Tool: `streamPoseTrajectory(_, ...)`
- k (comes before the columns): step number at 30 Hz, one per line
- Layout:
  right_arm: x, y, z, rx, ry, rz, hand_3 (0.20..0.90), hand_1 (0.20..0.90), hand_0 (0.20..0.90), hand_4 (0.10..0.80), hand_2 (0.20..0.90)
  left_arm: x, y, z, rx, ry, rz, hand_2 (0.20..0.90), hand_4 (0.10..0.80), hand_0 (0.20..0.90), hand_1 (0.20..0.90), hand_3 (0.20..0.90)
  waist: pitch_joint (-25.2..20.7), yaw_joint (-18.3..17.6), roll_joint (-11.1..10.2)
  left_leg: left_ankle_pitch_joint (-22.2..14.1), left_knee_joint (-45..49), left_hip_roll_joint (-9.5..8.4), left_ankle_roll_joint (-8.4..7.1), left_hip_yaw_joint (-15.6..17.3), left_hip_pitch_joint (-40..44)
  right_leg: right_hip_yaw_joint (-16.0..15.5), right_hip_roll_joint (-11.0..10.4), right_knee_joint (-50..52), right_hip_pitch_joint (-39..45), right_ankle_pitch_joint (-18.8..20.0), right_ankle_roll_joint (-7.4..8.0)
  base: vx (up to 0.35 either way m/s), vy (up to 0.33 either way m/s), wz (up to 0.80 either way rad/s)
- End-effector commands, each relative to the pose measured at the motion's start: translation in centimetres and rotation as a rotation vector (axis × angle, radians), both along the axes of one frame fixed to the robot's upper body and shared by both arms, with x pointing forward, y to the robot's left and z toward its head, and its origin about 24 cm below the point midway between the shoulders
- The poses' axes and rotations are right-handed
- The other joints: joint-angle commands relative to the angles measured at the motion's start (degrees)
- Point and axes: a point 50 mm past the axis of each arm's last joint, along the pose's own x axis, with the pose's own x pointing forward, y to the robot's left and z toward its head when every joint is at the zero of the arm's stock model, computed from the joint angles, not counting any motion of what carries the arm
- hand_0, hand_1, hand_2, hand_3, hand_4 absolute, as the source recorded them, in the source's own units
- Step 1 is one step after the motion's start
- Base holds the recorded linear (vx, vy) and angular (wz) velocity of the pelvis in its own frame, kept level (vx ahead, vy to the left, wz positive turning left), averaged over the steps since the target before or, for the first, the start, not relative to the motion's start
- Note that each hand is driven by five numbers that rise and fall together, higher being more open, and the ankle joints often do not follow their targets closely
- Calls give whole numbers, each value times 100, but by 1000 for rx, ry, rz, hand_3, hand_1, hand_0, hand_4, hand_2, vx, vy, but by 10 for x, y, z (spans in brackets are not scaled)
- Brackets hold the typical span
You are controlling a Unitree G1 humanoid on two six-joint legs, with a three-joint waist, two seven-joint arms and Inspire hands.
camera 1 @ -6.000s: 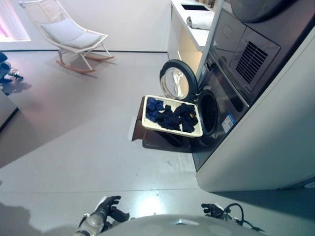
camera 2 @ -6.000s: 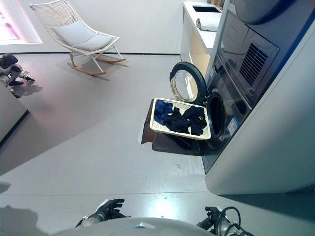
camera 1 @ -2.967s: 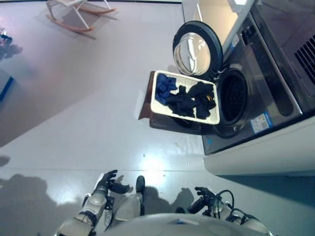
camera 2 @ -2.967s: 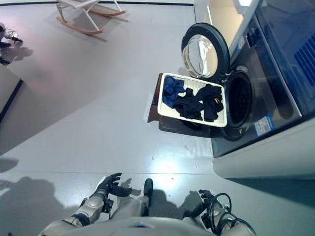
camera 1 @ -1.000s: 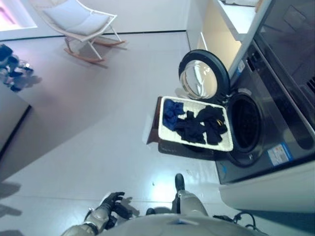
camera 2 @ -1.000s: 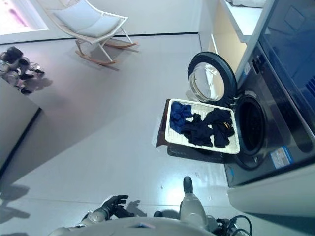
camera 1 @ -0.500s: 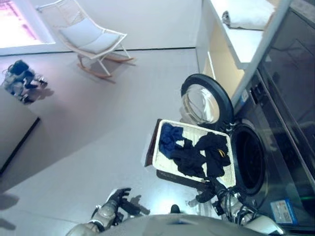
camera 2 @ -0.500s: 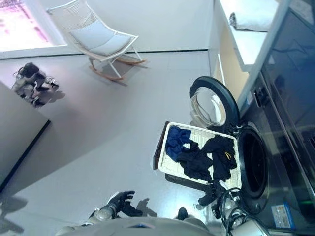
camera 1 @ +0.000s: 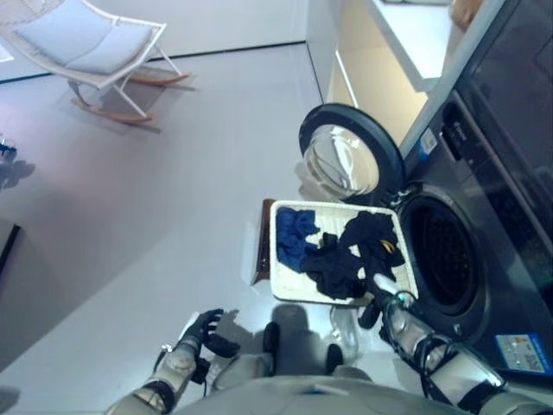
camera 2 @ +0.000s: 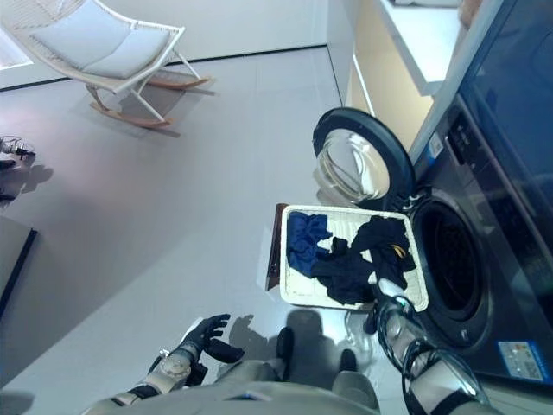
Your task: Pick up the clothes and place them into the washing machine
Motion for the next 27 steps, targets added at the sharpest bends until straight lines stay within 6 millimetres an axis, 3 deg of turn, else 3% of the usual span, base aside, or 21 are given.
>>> streamPoseTrajectory(1,39,10,27,-119,-142,180,900,900,900,800,900,-17,10,-3,32,4,48,900,800,900,900,900,-223,83,-168,-518,411,117,-388,313,-262,79,-136,500,-571,419,304,34,-104,47)
streamPoseTrajectory(7,49,6,33,-166,-151,183,900,900,900,800,900,-28,-5,-7,-18,27,-15,900,800,900,900,900,-171,97,-62,-356,211,158,-438,140,-333,-204,-125,350,-512,327,265,7,-69,28)
streamPoseTrajectory(9,60,5,43,-198,-190,180,900,900,900,800,900,-27,-9,-6,-28,17,-24,900,800,900,900,900,-75,149,21,-272,144,154,-461,76,-425,-302,-121,344,-588,316,259,-98,-37,28)
streamPoseTrajectory(14,105,1,90,-234,-390,121,900,900,900,800,900,-4,-12,2,-33,-72,-11,900,800,900,900,900,334,220,287,-19,116,124,-512,-21,-951,-337,-97,545,-1195,364,226,-172,6,19)
streamPoseTrajectory(20,143,1,145,-276,-575,94,900,900,900,800,900,19,-10,11,-12,-139,50,900,800,900,900,900,724,330,505,131,202,48,-531,94,-1549,-170,-30,842,-1913,424,186,-85,42,-6)
streamPoseTrajectory(27,167,-27,211,-426,-716,11,900,900,900,800,900,56,-25,31,-59,-282,54,900,800,900,900,900,1158,511,800,200,554,-50,-590,243,-2379,-52,-1,1138,-2718,520,149,-88,33,-10)
